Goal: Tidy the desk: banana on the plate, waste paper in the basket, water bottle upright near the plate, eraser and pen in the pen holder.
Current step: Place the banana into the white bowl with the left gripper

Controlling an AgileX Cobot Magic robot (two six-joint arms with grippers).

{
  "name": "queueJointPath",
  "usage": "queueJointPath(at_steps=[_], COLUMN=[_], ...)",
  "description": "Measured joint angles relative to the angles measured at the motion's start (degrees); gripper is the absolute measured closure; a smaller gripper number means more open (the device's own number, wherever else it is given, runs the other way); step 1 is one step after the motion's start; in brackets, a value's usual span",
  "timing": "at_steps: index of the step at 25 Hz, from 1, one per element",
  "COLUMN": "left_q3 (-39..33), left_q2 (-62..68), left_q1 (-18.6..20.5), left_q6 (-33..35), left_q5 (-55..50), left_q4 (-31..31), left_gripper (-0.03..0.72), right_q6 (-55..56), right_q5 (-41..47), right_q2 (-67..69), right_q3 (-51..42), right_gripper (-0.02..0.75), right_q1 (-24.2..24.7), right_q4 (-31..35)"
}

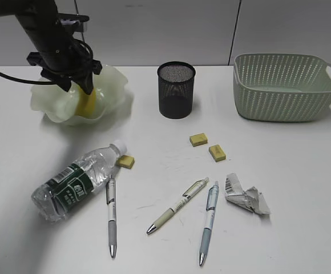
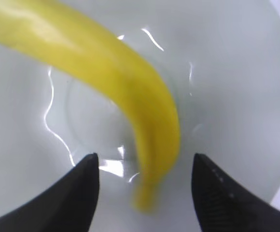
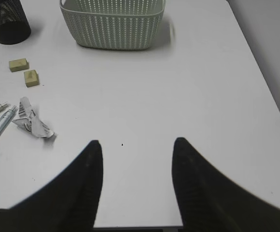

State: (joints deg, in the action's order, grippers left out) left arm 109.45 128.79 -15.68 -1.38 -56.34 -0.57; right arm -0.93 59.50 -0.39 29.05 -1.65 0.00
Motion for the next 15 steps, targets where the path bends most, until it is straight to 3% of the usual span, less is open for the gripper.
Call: queueJointPath(at_steps=[4,12,15], left_q3=[1.2,1.3,1.3], left_q2=[-1.3,-10.9,-16.0], left_q1=[0.0,0.0,-0.1], left_q6=[0.0,0.0,0.0], left_q5=[-5.2,-13.0,-13.2], left_q4=[0.6,0.9,4.4], left_gripper=[0.195,0.184,0.184], right_q6=[0.0,0.0,0.0], right_q5=[0.0,0.0,0.0], right_q2=[0.0,0.0,0.0], right_q3=[0.0,0.0,0.0], right_gripper=[0.357,0.357,0.357], right_q1=[0.0,0.0,0.0], right_q4=[0.0,0.0,0.0])
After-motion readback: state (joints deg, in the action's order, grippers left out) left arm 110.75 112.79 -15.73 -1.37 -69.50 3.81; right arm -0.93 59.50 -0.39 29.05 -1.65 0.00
